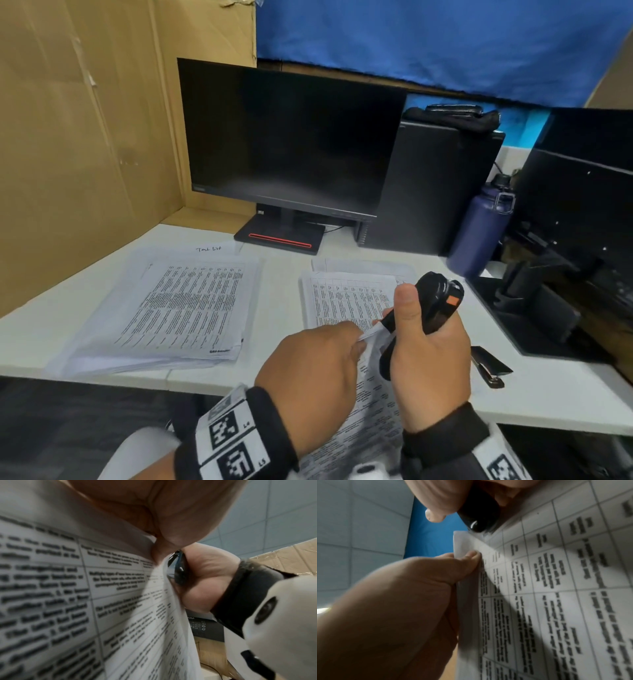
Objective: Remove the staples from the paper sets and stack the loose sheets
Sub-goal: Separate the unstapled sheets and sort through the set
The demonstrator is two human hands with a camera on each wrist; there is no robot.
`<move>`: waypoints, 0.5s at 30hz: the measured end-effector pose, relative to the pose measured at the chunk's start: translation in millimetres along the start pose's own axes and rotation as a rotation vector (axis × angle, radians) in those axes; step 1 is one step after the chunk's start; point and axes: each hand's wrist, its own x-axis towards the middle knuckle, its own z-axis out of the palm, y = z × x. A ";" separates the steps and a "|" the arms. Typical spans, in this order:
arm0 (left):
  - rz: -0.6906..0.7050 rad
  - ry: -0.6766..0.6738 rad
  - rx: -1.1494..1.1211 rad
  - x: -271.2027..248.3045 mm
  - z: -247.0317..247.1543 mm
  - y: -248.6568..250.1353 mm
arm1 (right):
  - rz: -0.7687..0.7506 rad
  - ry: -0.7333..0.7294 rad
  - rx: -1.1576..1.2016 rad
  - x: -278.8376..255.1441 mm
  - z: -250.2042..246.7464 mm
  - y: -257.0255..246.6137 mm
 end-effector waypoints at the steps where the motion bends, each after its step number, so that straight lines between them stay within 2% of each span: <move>1: -0.004 -0.011 0.004 -0.2 1.0 0.6 | -0.002 0.004 -0.007 0.3 1.1 0.3; 10: -0.039 -0.052 0.023 0.2 5.0 1.0 | -0.041 0.063 -0.093 9.4 14.0 11.2; 13: 0.012 -0.002 0.014 -1.2 5.5 3.3 | -0.082 0.067 -0.080 14.0 12.9 14.9; 15: 0.010 0.028 0.022 0.2 3.6 2.6 | -0.093 0.010 -0.058 17.1 9.3 14.1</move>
